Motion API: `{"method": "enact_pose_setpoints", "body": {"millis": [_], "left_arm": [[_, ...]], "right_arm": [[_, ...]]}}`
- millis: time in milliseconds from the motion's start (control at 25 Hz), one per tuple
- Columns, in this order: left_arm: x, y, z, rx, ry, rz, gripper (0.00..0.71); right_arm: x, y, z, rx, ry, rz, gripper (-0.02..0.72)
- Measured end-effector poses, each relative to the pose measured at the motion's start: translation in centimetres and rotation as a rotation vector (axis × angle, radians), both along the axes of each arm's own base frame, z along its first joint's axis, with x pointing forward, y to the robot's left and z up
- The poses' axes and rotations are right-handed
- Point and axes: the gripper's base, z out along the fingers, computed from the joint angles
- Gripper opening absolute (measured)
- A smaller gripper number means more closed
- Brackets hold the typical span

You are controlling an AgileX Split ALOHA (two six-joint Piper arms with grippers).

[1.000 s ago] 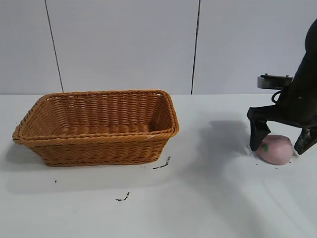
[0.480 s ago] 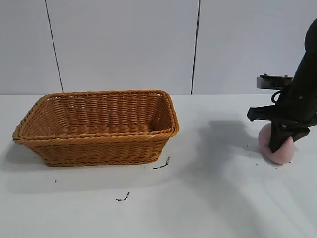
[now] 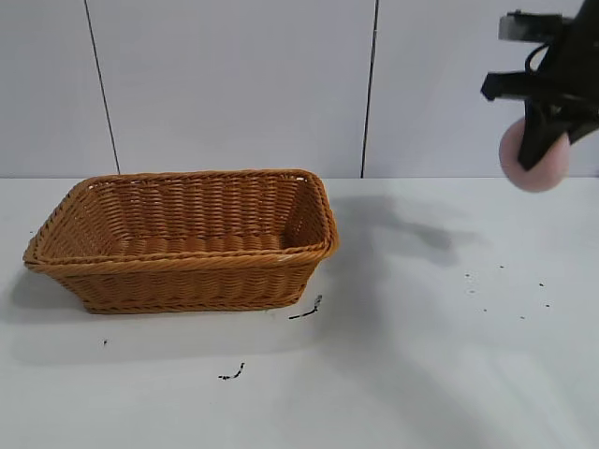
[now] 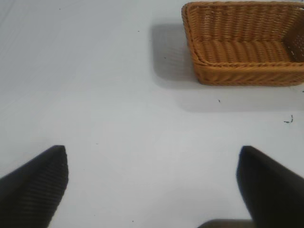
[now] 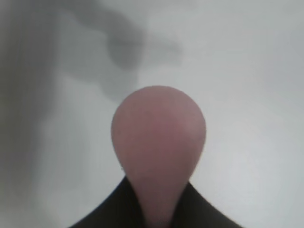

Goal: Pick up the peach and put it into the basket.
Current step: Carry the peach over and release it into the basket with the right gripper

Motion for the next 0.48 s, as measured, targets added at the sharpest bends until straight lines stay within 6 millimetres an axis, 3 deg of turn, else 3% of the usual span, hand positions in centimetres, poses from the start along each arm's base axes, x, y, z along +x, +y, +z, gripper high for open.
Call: {"method": "enact_pose_setpoints", "body": {"millis": [200,360,480], "left_arm": [[0.0,0.0,0.0,0.0,0.0,0.0,0.693],[0.0,0.0,0.0,0.0,0.0,0.0,0.693],[0.0,0.0,0.0,0.0,0.0,0.0,0.693]], "right_arm": [[0.6,3.9,3.8,0.006,-0.086,0.084,0.015],[0.6,8.9,6.3,0.025,-0.173,0.191,0.015],[0.2,13.2,6.8,0.043,-0.191,0.275,0.015]]}}
